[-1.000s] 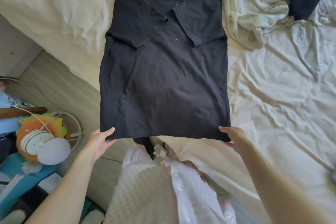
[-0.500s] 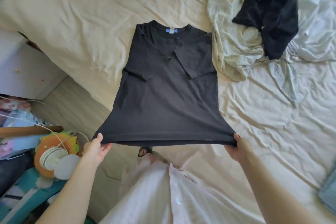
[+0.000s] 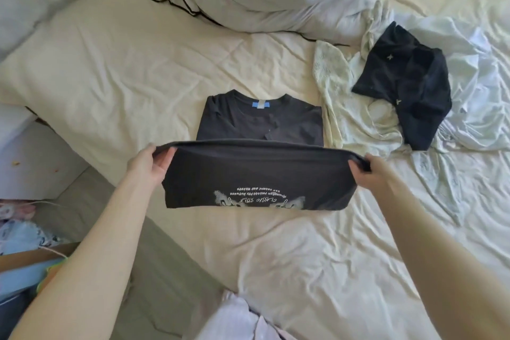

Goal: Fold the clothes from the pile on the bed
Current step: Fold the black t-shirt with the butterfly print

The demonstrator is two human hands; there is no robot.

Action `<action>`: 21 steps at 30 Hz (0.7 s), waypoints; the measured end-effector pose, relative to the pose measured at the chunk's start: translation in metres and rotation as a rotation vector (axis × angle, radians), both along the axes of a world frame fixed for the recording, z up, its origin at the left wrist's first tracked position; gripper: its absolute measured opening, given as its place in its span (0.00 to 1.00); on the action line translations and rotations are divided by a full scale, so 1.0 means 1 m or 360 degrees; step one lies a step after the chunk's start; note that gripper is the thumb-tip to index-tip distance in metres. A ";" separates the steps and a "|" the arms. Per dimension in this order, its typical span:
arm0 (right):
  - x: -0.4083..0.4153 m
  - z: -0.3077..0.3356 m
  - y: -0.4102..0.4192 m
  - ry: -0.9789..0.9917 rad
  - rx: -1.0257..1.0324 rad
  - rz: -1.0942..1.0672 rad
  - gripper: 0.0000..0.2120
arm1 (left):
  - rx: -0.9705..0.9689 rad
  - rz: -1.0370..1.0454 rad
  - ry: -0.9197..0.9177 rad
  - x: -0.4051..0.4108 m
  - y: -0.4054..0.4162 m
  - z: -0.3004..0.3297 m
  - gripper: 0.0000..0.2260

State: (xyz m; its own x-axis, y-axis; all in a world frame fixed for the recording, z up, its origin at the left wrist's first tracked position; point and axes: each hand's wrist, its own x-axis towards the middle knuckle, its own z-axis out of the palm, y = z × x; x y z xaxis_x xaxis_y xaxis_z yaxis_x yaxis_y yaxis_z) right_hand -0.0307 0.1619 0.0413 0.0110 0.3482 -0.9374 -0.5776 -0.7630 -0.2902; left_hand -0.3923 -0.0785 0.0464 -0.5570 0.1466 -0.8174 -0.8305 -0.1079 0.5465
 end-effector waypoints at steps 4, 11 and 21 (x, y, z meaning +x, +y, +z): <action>-0.040 -0.023 0.064 -0.0171 -0.0080 -0.0040 0.11 | -0.0118 -0.0076 0.0066 -0.041 0.074 -0.013 0.06; -0.096 -0.065 0.120 0.0002 0.0349 -0.0097 0.20 | -0.0064 -0.0301 0.0125 -0.076 0.149 -0.060 0.14; -0.037 -0.132 -0.017 -0.1239 0.0300 0.0928 0.13 | -0.1361 -0.0897 0.0693 0.010 0.013 -0.141 0.15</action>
